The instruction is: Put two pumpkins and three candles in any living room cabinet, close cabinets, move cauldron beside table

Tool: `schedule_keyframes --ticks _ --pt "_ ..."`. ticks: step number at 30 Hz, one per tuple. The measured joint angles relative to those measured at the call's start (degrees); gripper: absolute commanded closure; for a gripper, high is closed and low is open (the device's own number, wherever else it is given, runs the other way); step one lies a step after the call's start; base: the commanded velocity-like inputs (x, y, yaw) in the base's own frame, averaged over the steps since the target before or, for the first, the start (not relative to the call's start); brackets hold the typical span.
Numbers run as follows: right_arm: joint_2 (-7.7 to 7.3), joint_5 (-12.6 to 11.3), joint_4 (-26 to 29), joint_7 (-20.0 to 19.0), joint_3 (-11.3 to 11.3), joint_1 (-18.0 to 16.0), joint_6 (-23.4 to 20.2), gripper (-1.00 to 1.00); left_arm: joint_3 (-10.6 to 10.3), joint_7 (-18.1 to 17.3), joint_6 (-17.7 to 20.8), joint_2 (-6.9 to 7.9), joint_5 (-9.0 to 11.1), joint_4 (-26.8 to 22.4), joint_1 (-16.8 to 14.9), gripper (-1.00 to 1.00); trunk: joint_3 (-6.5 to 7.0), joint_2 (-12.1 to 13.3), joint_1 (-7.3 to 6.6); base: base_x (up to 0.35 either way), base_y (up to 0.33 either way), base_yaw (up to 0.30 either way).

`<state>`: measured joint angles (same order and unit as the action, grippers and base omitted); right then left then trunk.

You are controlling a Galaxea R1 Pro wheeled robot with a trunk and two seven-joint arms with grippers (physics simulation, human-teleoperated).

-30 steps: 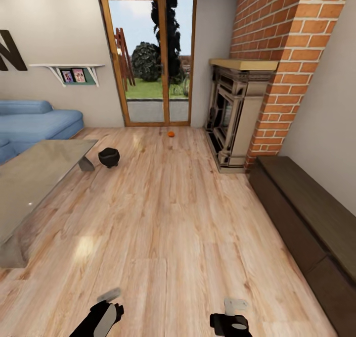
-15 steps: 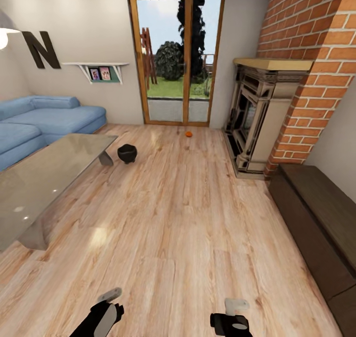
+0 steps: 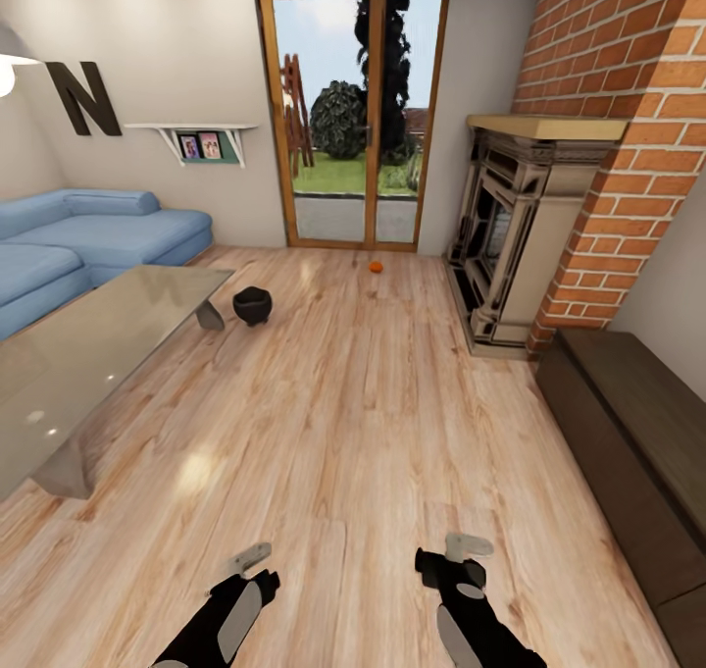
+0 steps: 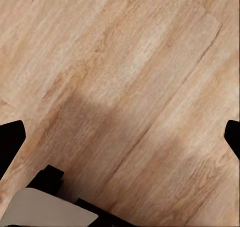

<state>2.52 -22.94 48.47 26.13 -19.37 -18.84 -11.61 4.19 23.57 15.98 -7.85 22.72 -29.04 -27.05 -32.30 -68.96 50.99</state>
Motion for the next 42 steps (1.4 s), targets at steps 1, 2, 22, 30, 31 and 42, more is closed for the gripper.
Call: schedule_keyframes --ticks 1,2,22,30,31,42 --pt "-0.01 0.0 0.3 0.2 0.3 -0.3 0.3 -1.0 0.0 -0.3 -0.3 -0.33 0.0 0.0 0.0 -1.0 0.0 0.0 0.0 0.291 -0.029 0.0" --pt "-0.01 0.0 0.6 0.2 0.3 -0.7 0.6 -1.0 0.0 -0.6 -0.7 -0.65 0.0 0.0 0.0 -1.0 0.0 0.0 -0.01 0.302 -0.019 0.0" --pt "-0.11 -0.2 3.1 0.2 0.4 -6.0 7.7 -1.0 -0.1 -13.6 -5.5 -1.77 -0.2 0.0 0.0 -1.0 0.04 0.0 -0.01 0.292 0.013 0.0" --pt "-0.09 -0.3 3.1 0.2 0.4 -6.0 7.7 -1.0 -0.1 -13.6 -5.6 -1.78 -0.2 0.0 0.0 -1.0 0.13 0.0 -0.01 0.35 0.0 -0.113" --pt "-0.1 -0.3 3.1 0.2 0.4 -6.0 7.7 -1.0 -0.1 -13.6 -5.6 -1.78 -0.2 0.0 0.0 -1.0 0.13 0.0 -0.01 0.349 0.0 -0.26" --pt "-0.18 -0.3 3.1 0.1 0.4 -6.0 7.7 -1.0 -0.1 -14.0 -5.6 -1.78 -0.2 0.0 0.0 -1.0 0.13 0.0 0.02 0.162 0.0 -0.278"
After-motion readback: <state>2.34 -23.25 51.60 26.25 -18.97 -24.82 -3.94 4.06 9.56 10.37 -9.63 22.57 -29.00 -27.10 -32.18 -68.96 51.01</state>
